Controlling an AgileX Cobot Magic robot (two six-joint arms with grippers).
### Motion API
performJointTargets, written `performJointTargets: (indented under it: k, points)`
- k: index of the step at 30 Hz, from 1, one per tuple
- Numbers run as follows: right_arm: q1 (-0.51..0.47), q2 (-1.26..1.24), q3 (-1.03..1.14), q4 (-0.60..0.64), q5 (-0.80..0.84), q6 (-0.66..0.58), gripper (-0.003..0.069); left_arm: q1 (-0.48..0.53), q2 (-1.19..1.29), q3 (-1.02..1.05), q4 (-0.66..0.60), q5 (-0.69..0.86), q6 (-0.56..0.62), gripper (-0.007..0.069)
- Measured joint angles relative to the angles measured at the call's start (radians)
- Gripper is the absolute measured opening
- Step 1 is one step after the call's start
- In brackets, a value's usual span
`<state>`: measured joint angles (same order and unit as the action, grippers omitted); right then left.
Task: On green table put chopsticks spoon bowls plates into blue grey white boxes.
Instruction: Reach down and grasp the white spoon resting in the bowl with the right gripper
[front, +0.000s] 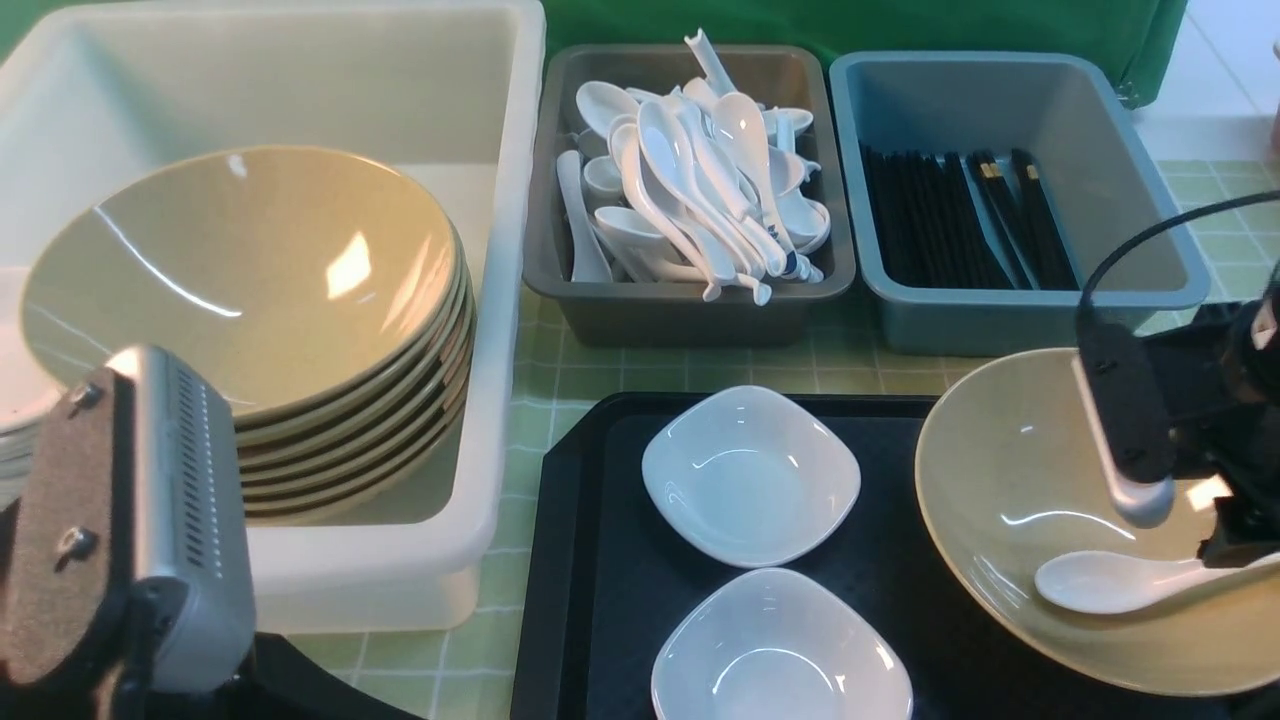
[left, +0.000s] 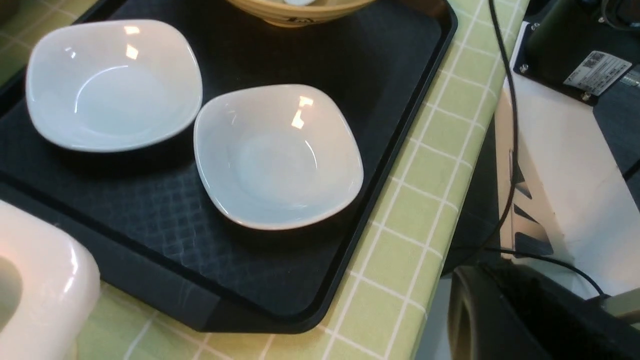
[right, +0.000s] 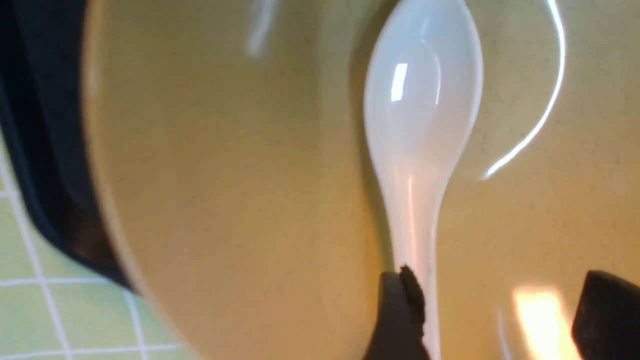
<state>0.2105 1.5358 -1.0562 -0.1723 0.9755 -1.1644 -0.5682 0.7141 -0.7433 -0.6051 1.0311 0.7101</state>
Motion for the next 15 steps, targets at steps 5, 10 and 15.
performJointTargets:
  k: [5, 10, 15]
  points:
    - [0.0, 0.08, 0.0, -0.015, -0.009, 0.01, 0.0453, 0.0, 0.0, 0.0, 0.0, 0.0, -0.001, -0.0001]
    - [0.0, 0.131, 0.0, -0.052, 0.007, 0.04, 0.0433, 0.0, 0.0, -0.001, 0.0, 0.0, -0.001, -0.0001]
    - [0.0, 0.152, 0.0, -0.064, 0.025, 0.06, 0.0285, 0.0, 0.0, -0.005, 0.0, 0.001, -0.001, -0.0001]
